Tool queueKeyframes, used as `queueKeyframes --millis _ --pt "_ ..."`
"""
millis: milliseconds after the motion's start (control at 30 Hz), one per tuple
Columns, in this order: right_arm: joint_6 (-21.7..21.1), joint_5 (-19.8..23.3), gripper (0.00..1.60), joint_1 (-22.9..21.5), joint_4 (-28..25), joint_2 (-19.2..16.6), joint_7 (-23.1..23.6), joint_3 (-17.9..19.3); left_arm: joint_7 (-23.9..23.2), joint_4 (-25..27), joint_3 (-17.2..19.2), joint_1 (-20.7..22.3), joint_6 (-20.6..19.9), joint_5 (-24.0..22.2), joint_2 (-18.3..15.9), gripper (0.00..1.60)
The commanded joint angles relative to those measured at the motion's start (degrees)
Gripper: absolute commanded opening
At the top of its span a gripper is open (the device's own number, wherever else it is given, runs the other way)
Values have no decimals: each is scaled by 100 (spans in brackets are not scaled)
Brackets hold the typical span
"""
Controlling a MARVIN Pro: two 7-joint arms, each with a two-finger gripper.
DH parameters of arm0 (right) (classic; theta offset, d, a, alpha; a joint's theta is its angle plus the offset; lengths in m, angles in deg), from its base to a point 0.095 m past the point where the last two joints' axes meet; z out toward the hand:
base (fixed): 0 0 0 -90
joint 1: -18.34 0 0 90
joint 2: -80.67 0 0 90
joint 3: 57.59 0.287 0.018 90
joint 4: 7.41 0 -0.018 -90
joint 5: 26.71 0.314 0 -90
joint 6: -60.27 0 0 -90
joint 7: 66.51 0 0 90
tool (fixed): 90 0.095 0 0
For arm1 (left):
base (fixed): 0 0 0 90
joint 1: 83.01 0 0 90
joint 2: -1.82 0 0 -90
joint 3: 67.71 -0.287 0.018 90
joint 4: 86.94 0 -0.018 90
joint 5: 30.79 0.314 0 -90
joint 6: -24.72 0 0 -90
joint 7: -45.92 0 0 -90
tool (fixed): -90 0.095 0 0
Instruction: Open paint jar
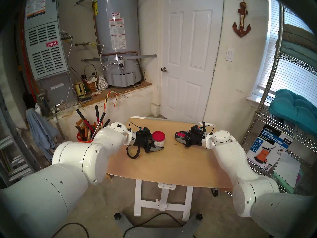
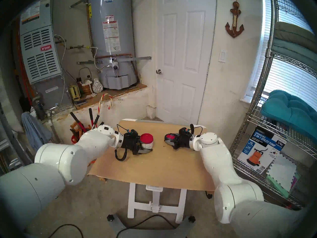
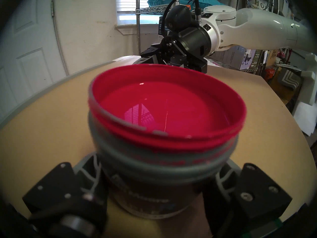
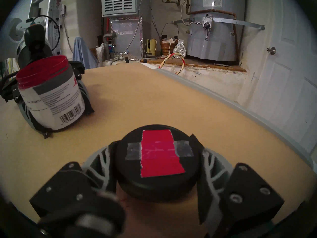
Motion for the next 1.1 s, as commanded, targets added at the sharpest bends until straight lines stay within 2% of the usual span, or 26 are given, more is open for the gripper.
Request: queueKeyframes --millis 0,33,100,167,233,267,300,533,567,700,800,1067 --pt "-262 12 38 260 -663 16 -31 48 -14 49 -3 111 3 3 -9 0" --pt "-311 1 68 305 -752 16 -38 52 -14 49 -3 111 3 4 -9 0" --pt "-407 -20 79 388 -915 16 -48 58 -14 49 -3 112 3 4 -9 0" --pt "-512 -44 75 474 -1083 18 -63 68 -14 48 -2 112 3 5 -9 0" --pt "-597 -68 80 536 -1203 20 -74 73 -15 48 -2 113 3 5 -9 0" --pt "-632 -79 92 557 -1245 21 -77 74 -15 48 -2 113 3 6 -9 0" --pt "-685 -91 160 603 -1333 23 -92 79 -15 47 -2 113 3 6 -9 0" --pt "-1045 -159 160 849 -1853 52 -181 118 -16 45 -1 115 3 8 -9 0" --pt "-1223 -129 160 1068 -2292 99 -277 214 -16 45 0 115 3 9 -9 0" --pt "-1132 -72 160 944 -2110 106 -231 236 -16 46 0 115 3 9 -9 0" --pt "-1236 -2 160 1019 -2348 171 -309 359 -15 46 1 114 3 9 -9 0" --pt "-1417 275 160 982 -2587 390 -391 675 -15 47 3 113 4 11 -9 0"
